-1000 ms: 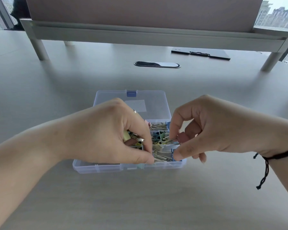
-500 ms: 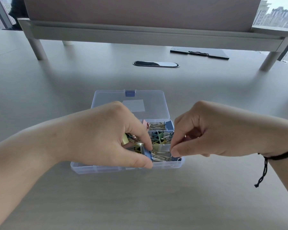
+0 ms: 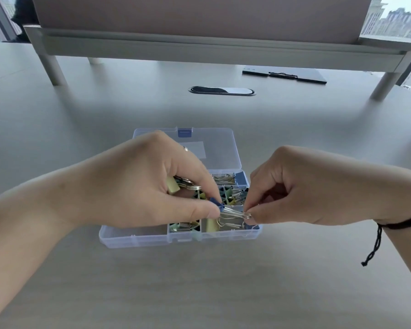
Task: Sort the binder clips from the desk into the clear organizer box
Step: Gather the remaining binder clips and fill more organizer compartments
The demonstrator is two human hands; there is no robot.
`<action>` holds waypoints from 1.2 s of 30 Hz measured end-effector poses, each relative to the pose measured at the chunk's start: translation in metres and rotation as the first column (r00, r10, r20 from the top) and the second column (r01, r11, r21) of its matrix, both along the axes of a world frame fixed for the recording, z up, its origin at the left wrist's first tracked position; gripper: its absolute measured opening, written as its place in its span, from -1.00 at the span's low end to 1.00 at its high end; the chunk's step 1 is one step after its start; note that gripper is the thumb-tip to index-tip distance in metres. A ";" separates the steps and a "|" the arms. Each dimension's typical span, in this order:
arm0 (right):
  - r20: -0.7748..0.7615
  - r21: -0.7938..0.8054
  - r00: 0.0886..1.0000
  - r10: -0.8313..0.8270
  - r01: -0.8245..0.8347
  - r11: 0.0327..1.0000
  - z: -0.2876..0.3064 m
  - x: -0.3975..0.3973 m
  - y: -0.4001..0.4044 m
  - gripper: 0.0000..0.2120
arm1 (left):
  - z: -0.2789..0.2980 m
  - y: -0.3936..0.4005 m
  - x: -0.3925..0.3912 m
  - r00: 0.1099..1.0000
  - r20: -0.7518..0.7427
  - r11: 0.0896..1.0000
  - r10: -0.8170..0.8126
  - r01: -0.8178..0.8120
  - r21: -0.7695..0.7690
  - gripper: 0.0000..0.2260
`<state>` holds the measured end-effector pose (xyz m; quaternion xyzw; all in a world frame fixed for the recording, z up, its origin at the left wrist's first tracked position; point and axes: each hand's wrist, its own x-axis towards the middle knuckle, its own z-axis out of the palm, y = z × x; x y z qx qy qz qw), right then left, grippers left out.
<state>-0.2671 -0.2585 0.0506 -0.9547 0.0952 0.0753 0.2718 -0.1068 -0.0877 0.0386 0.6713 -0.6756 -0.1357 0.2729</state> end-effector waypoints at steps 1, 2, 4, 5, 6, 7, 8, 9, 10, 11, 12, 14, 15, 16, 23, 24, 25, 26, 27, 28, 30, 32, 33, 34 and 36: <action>0.006 0.008 1.000 -0.005 0.005 1.000 0.001 0.000 0.000 -0.89 | 0.000 0.000 0.001 1.000 0.010 1.000 0.003 -0.003 -0.010 -0.81; 0.017 0.019 1.000 -0.012 0.011 1.000 0.002 -0.001 -0.001 -0.90 | 0.000 0.000 0.001 1.000 0.020 1.000 0.007 -0.007 -0.020 -0.83; 0.060 0.046 0.998 -0.029 0.026 0.999 0.004 -0.001 -0.004 -0.94 | -0.002 0.000 0.001 0.999 0.038 1.000 0.006 -0.004 -0.029 -0.87; 0.086 0.067 0.995 -0.041 0.036 0.997 0.005 -0.001 -0.006 -0.96 | -0.003 0.000 0.001 0.999 0.042 1.000 -0.005 0.006 -0.019 -0.86; 0.104 0.096 0.993 -0.056 0.046 0.994 0.006 -0.001 -0.008 -0.97 | -0.004 -0.001 0.001 0.999 0.039 1.000 -0.021 0.021 -0.004 -0.84; 0.114 0.135 0.991 -0.072 0.056 0.989 0.007 -0.001 -0.010 -0.97 | -0.005 -0.002 0.001 0.999 0.031 0.999 -0.037 0.036 0.010 -0.81; 0.117 0.177 0.990 -0.084 0.062 0.982 0.007 -0.001 -0.011 -0.97 | -0.006 -0.003 0.000 0.999 0.021 0.999 -0.049 0.048 0.021 -0.78; 0.117 0.214 0.989 -0.087 0.061 0.975 0.008 -0.002 -0.012 -0.96 | -0.007 -0.003 0.000 0.998 0.009 0.998 -0.057 0.056 0.026 -0.77; 0.110 0.245 0.990 -0.087 0.058 0.968 0.008 -0.002 -0.012 -0.96 | -0.007 -0.004 0.000 0.998 -0.004 0.998 -0.063 0.063 0.028 -0.76; 0.097 0.274 0.992 -0.085 0.055 0.960 0.008 -0.002 -0.012 -0.95 | -0.008 -0.005 0.000 0.998 -0.020 0.997 -0.066 0.066 0.035 -0.76; 0.078 0.295 0.994 -0.079 0.052 0.954 0.007 -0.002 -0.012 -0.94 | -0.008 -0.005 0.001 0.997 -0.038 0.997 -0.067 0.069 0.047 -0.75; 0.036 0.299 0.997 -0.061 0.048 0.953 0.007 -0.002 -0.010 -0.90 | -0.009 -0.005 0.003 0.996 -0.063 0.994 -0.069 0.074 0.075 -0.75; 0.018 0.279 0.998 -0.054 0.047 0.959 0.006 -0.002 -0.010 -0.87 | -0.009 -0.005 0.003 0.995 -0.062 0.994 -0.073 0.078 0.079 -0.76; 0.006 0.255 0.999 -0.050 0.047 0.966 0.005 -0.002 -0.010 -0.85 | -0.010 -0.005 0.004 0.995 -0.054 0.993 -0.081 0.085 0.076 -0.78; 0.036 0.262 0.998 -0.058 0.046 0.964 -0.001 0.002 -0.005 -0.83 | -0.008 -0.006 0.001 0.995 -0.010 0.993 -0.101 0.101 0.066 -0.88; 0.039 0.256 0.998 -0.054 0.042 0.966 -0.001 0.003 -0.004 -0.83 | -0.008 -0.006 0.002 0.994 -0.008 0.992 -0.105 0.105 0.062 -0.88; 0.042 0.246 0.998 -0.049 0.037 0.969 -0.002 0.003 -0.004 -0.83 | -0.008 -0.006 0.001 0.994 -0.005 0.992 -0.106 0.106 0.063 -0.89; 0.042 0.233 0.998 -0.043 0.032 0.972 -0.002 0.003 -0.003 -0.83 | -0.007 -0.006 0.002 0.994 0.001 0.992 -0.107 0.107 0.067 -0.89; 0.041 0.221 0.998 -0.038 0.028 0.975 -0.001 0.003 -0.002 -0.84 | -0.007 -0.005 0.002 0.994 0.006 0.991 -0.108 0.107 0.074 -0.89; 0.041 0.207 0.999 -0.030 0.021 0.978 -0.001 0.004 -0.001 -0.84 | -0.007 -0.005 0.002 0.994 0.010 0.991 -0.110 0.109 0.078 -0.89; 0.035 0.167 0.999 -0.014 0.008 0.986 0.000 0.004 0.001 -0.86 | -0.006 -0.005 0.002 0.994 0.019 0.992 -0.104 0.102 0.080 -0.89; 0.027 0.143 1.000 -0.008 0.004 0.990 0.000 0.003 0.001 -0.88 | -0.006 -0.005 0.002 0.996 0.022 0.993 -0.089 0.087 0.080 -0.86; 0.026 0.139 1.000 -0.012 0.009 0.990 -0.001 0.004 0.001 -0.89 | -0.005 -0.005 0.002 0.997 0.014 0.994 -0.076 0.075 0.084 -0.83; 0.028 0.144 0.999 -0.019 0.014 0.989 -0.001 0.004 0.001 -0.90 | -0.005 -0.004 0.002 0.998 0.002 0.995 -0.058 0.058 0.085 -0.81; 0.053 0.159 0.998 -0.027 0.018 0.987 -0.003 0.005 0.000 -0.90 | -0.003 -0.004 0.000 1.000 -0.016 0.998 -0.006 0.007 0.064 -0.80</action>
